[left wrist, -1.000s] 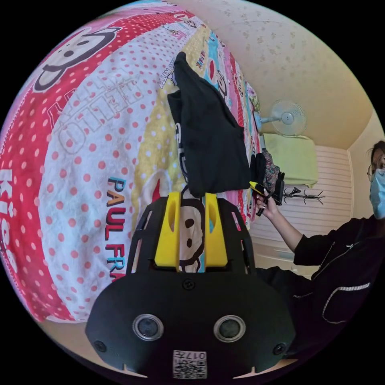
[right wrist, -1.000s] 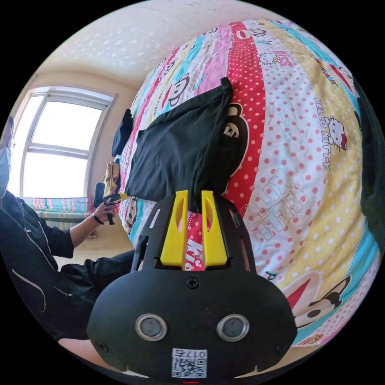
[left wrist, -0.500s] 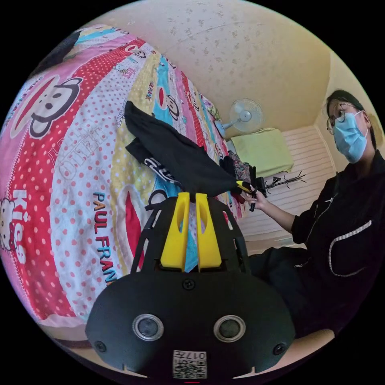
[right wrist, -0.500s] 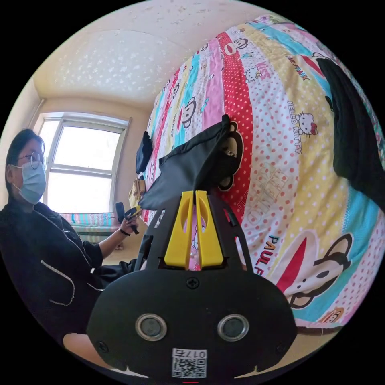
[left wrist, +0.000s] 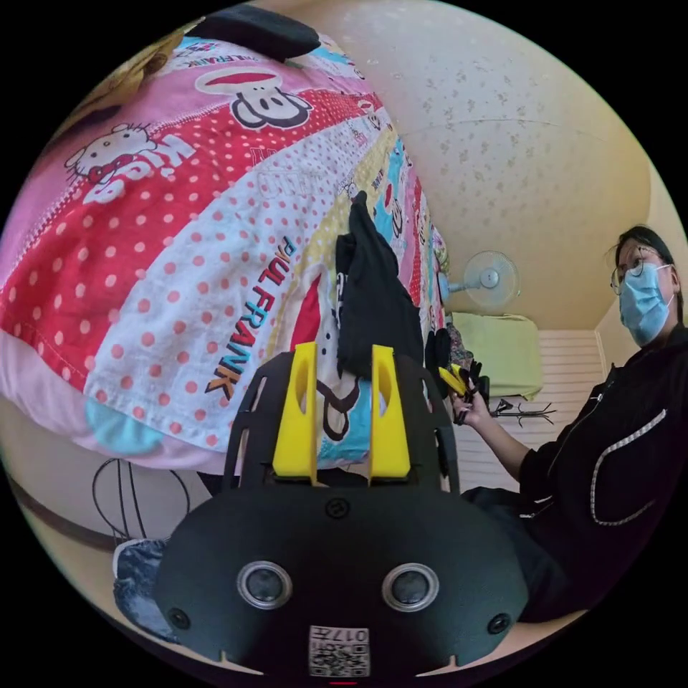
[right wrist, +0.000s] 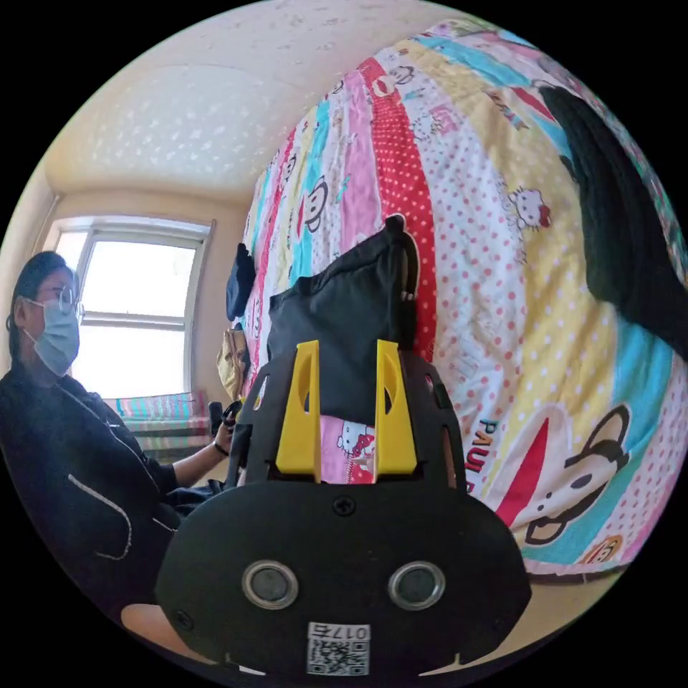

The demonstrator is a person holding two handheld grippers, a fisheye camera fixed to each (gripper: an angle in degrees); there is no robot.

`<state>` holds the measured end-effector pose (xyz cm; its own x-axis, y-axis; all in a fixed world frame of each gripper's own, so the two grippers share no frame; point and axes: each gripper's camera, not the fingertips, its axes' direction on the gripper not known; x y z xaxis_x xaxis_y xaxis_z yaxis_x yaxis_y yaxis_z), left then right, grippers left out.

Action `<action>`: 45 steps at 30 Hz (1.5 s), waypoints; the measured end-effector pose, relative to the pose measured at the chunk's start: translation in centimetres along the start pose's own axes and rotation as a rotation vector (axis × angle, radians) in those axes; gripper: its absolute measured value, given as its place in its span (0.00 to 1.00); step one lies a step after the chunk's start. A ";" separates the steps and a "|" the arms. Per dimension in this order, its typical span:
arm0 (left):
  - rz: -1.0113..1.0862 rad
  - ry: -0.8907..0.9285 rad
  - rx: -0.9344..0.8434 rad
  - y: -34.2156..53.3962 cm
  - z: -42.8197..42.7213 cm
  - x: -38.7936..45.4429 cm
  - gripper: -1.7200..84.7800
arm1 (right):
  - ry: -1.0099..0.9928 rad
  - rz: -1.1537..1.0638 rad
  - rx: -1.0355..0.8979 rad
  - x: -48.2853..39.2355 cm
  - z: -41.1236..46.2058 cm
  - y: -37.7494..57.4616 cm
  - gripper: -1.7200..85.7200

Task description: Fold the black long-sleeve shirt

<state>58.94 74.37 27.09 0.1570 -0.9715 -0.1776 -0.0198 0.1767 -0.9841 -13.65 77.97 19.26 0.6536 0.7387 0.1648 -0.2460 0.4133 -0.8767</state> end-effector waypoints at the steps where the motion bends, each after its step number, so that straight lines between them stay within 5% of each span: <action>1: 0.002 -0.001 -0.008 -0.1 0.2 0.1 0.15 | 0.019 -0.136 -0.082 -3.4 1.6 -2.6 0.16; 5: 0.006 -0.081 -0.089 -1.0 2.5 0.3 0.16 | -0.031 -0.594 -0.438 -14.7 11.1 -11.1 0.16; 16: -0.073 0.185 -0.112 -0.1 4.1 -0.4 0.07 | -0.125 -1.609 -1.324 -37.3 40.1 -18.0 0.19; 24: 0.104 0.237 -0.040 0.6 0.9 6.7 0.07 | -0.147 -1.874 -1.899 -45.6 52.2 -15.9 0.20; 29: 0.133 0.249 -0.039 0.9 -0.4 8.5 0.07 | -0.006 -1.881 -2.458 -43.9 57.0 -10.3 0.19; 36: 0.154 0.218 -0.046 2.0 -3.4 11.0 0.07 | 0.060 -1.846 -2.484 -43.2 56.1 -9.0 0.10; 45: 0.335 0.122 -0.036 2.1 -4.8 23.8 0.07 | 0.103 -1.821 -1.726 -42.0 36.2 -15.5 0.07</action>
<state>57.84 50.85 20.72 0.0165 -0.8727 -0.4879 -0.0857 0.4850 -0.8703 -63.21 59.81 42.23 -0.4800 0.3032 0.8232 0.7724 -0.2988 0.5605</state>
